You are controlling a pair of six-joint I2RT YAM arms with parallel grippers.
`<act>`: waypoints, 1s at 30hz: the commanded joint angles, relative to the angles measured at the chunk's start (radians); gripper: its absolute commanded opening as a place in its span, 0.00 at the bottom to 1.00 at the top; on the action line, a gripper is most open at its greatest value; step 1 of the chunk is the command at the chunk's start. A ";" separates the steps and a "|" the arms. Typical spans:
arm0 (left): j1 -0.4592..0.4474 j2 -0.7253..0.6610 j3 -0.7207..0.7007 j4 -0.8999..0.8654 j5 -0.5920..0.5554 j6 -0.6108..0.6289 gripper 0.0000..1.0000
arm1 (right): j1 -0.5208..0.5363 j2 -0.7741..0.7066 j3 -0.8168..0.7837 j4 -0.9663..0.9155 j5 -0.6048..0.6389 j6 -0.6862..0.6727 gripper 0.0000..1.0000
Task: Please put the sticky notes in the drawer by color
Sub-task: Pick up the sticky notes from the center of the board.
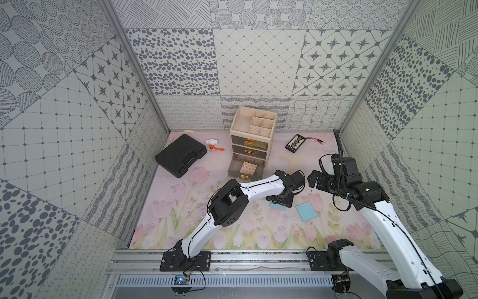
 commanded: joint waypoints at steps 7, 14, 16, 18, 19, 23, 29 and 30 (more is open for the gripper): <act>-0.002 -0.096 -0.062 -0.069 -0.005 -0.012 0.80 | -0.001 0.021 0.020 0.048 -0.026 0.015 0.99; 0.019 -0.186 -0.041 -0.105 -0.004 -0.009 0.81 | -0.001 0.011 0.036 0.034 -0.014 0.010 0.99; 0.036 -0.223 -0.046 -0.111 0.000 -0.010 0.81 | -0.001 0.016 0.040 0.037 -0.023 0.010 0.99; 0.058 -0.262 -0.049 -0.121 -0.005 -0.013 0.81 | -0.001 0.020 0.041 0.042 -0.031 0.010 0.99; 0.072 -0.284 -0.048 -0.130 -0.007 -0.013 0.81 | -0.001 0.022 0.041 0.049 -0.032 0.010 0.99; 0.134 -0.356 -0.046 -0.149 -0.027 0.001 0.81 | -0.002 0.032 0.036 0.076 -0.050 0.015 0.99; 0.241 -0.380 -0.047 -0.138 -0.016 0.025 0.81 | -0.001 0.045 0.037 0.083 -0.059 0.013 0.99; 0.256 -0.375 -0.049 -0.131 -0.012 0.027 0.81 | -0.001 0.042 0.038 0.079 -0.057 0.013 0.99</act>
